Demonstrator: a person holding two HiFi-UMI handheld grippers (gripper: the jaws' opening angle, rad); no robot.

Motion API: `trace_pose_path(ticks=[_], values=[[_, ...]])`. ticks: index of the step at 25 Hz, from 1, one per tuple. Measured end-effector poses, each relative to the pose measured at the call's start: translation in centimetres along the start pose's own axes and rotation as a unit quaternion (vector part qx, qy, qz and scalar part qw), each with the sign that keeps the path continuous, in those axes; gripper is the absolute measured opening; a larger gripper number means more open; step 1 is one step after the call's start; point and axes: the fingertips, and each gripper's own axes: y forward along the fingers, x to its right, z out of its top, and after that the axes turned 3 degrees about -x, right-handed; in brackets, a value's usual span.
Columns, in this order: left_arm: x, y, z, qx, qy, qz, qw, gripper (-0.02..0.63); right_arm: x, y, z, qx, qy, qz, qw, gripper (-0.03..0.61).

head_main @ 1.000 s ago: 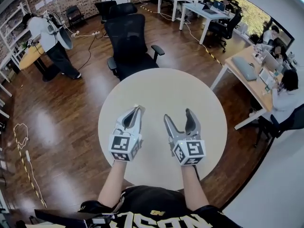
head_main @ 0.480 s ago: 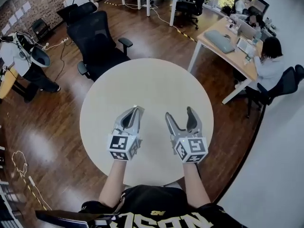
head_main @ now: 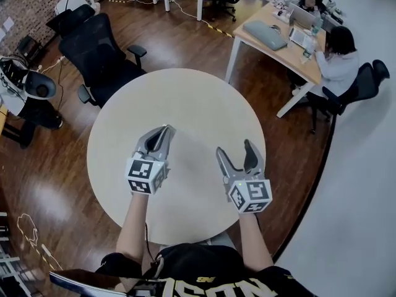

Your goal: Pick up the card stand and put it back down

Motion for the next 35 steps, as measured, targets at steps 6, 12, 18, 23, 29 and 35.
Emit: trace_pose_path(ticks=[6,12,18,23,29,35], values=[[-2.5,2.6,0.9,-0.011,0.041,-0.017,0.9990,0.014,2.4,-0.7,-1.8,-0.017,0.012,-0.018,1.000,0.383],[-5.9,5.6,0.5,-0.029,0.072,-0.041,0.9961,0.014,3.0,1.3,-3.0,-0.021,-0.016,-0.003,1.000,0.383],[-7.2,8.8,-2.2,-0.049,0.086,-0.118,0.9881,0.014,1.0,4.4,-4.2,-0.037,-0.034,0.037,0.998,0.383],[-7.8,11.2,-5.2,-0.067,0.099,-0.193,0.9739,0.014,-1.3,7.1,-6.8,-0.053,-0.038,0.063,0.996,0.383],[-6.7,14.5,-9.3,-0.092,0.115,-0.280,0.9487,0.014,-2.9,9.4,-9.4,-0.069,-0.025,0.074,0.995,0.383],[-4.7,18.1,-14.0,-0.127,0.097,-0.359,0.9196,0.014,-2.7,10.2,-11.4,-0.077,0.015,0.069,0.995,0.383]])
